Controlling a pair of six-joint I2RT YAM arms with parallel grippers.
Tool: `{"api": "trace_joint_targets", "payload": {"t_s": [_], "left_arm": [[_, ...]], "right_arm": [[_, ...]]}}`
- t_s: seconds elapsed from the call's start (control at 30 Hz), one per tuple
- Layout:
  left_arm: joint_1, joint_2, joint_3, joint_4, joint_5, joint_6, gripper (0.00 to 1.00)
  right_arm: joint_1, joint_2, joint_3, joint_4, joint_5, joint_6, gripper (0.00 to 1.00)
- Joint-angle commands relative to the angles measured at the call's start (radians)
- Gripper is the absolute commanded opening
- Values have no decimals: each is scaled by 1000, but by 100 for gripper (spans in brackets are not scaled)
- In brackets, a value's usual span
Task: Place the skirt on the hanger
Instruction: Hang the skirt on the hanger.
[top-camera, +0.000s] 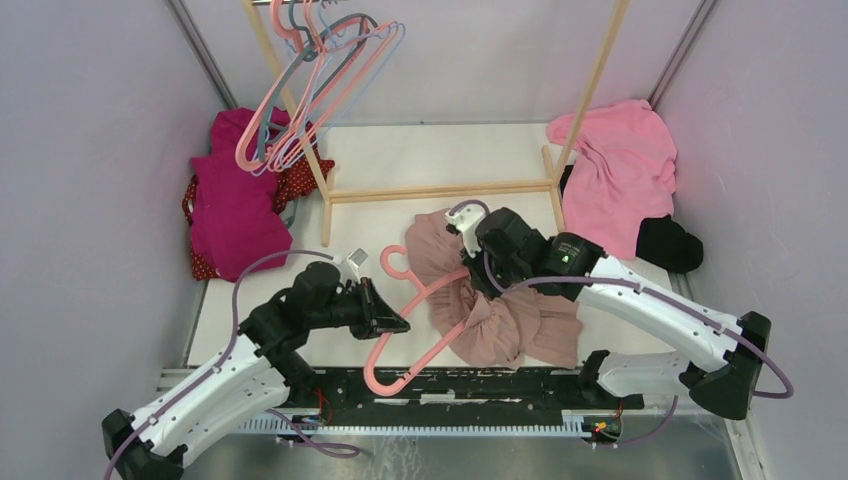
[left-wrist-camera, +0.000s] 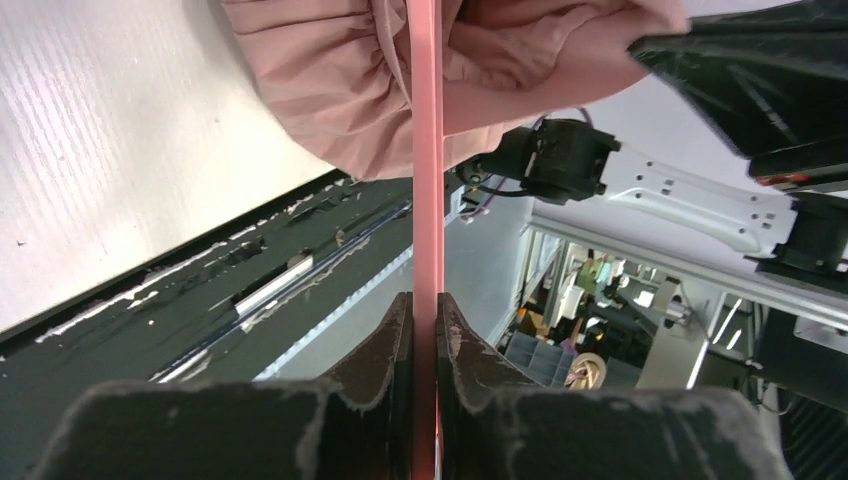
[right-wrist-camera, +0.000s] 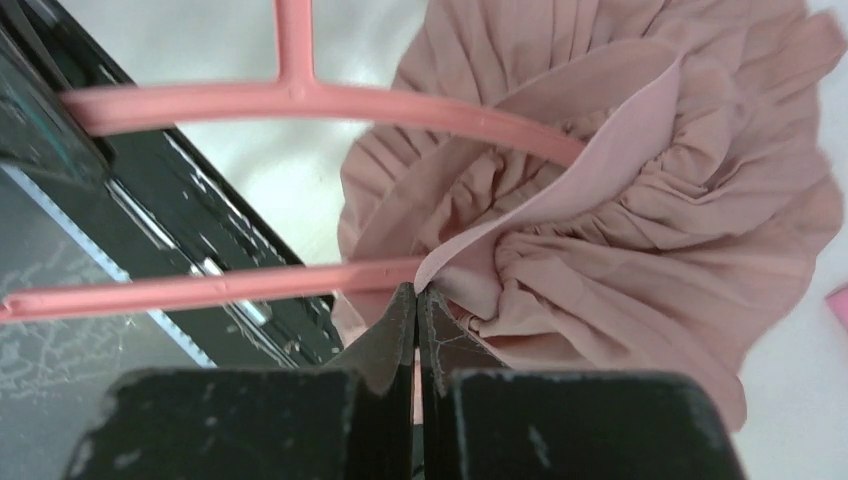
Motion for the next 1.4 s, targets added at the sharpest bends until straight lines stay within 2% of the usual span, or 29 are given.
{"api": "trace_joint_targets", "payload": {"t_s": [0.0, 0.13, 0.27, 0.3, 0.37, 0.4, 0.53, 0.97, 1.17, 1.37], "left_arm": [[-3, 55, 19, 84, 90, 143, 3], [-4, 135, 63, 115, 126, 199, 3], [-3, 192, 128, 114, 181, 250, 3], [-4, 202, 153, 87, 176, 282, 3], [-4, 217, 172, 38, 175, 313, 3], [-4, 213, 173, 34, 173, 314, 3], [-4, 187, 163, 23, 157, 308, 3], [-4, 173, 154, 27, 162, 322, 3], [-5, 171, 158, 34, 167, 320, 3], [-4, 163, 171, 38, 175, 305, 3]], "right_arm": [[34, -87, -118, 11, 62, 85, 1], [55, -148, -233, 6, 89, 158, 1], [59, -189, -270, -29, 120, 204, 1], [59, -191, -269, -44, 134, 216, 5], [59, -197, -245, -95, 185, 240, 29], [58, -200, -224, -118, 218, 248, 37], [59, -169, -96, -207, 324, 252, 50], [35, 278, 295, -245, 408, 155, 53], [-12, 389, 302, -260, 438, 154, 52], [-27, 419, 245, -231, 457, 169, 52]]}}
